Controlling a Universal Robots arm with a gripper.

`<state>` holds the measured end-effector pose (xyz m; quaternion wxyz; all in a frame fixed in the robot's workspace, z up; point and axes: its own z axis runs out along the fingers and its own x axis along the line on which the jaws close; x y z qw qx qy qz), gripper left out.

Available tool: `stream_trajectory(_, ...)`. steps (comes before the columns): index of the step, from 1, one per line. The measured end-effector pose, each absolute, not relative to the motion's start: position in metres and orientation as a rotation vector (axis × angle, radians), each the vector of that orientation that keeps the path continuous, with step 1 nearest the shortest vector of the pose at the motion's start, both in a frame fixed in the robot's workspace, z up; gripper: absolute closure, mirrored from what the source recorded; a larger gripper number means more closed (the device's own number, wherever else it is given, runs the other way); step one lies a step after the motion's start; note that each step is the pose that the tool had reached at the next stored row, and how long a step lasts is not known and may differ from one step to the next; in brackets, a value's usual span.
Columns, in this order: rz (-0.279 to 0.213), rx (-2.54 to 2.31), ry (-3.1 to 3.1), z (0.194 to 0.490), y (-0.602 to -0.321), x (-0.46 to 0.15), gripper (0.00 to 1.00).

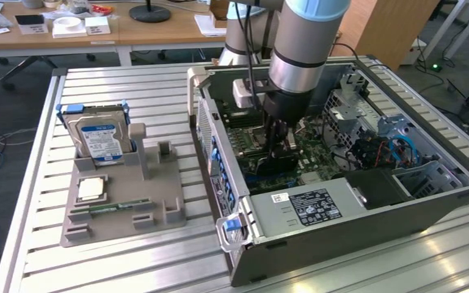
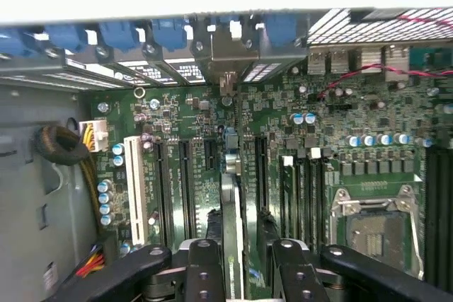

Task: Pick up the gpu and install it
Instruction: 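Press down on the gpu until it lock into place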

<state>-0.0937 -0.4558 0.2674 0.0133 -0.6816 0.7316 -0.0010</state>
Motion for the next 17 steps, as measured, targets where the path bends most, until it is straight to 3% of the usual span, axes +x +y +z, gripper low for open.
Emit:
stream_trajectory(6, -0.003, -2.123, 2.279, 0.289, -0.456, -0.094, 0.67)
stream_trajectory(15, -0.003, -2.123, 2.279, 0.289, -0.456, -0.094, 0.68)
stream_trajectory(17, -0.003, -2.123, 2.279, 0.289, -0.456, -0.094, 0.80)
